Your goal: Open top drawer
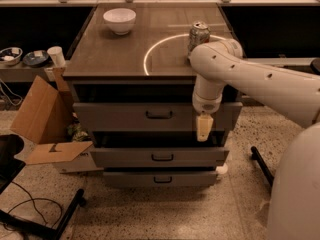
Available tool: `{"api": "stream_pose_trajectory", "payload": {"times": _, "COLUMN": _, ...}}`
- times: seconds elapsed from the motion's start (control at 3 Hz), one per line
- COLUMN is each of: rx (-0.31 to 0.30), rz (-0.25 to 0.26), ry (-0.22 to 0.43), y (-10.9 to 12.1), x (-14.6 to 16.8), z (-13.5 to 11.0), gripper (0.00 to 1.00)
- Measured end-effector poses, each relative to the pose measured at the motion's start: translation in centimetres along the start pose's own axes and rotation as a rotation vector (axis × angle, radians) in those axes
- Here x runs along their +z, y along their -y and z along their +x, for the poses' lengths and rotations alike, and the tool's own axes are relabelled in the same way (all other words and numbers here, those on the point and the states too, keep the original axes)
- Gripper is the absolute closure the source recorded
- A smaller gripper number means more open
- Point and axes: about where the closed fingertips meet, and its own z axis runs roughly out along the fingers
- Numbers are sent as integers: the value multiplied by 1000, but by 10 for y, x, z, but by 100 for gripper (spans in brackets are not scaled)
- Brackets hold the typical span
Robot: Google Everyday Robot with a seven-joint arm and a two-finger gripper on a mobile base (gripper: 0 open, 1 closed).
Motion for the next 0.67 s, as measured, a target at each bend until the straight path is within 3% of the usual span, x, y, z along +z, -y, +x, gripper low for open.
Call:
{"api": "stream_pose_trajectory", "payload": {"times": 0.33, "rx": 7, "rz": -34, "ry": -21, "y": -5, "x": 3, "z": 9, "gripper": 48}}
{"api": "stream_pose_trajectory", "payload": {"times": 0.67, "rx": 7, "rz": -34, "ry": -21, "y": -5, "x": -6, "z": 7, "gripper": 72}}
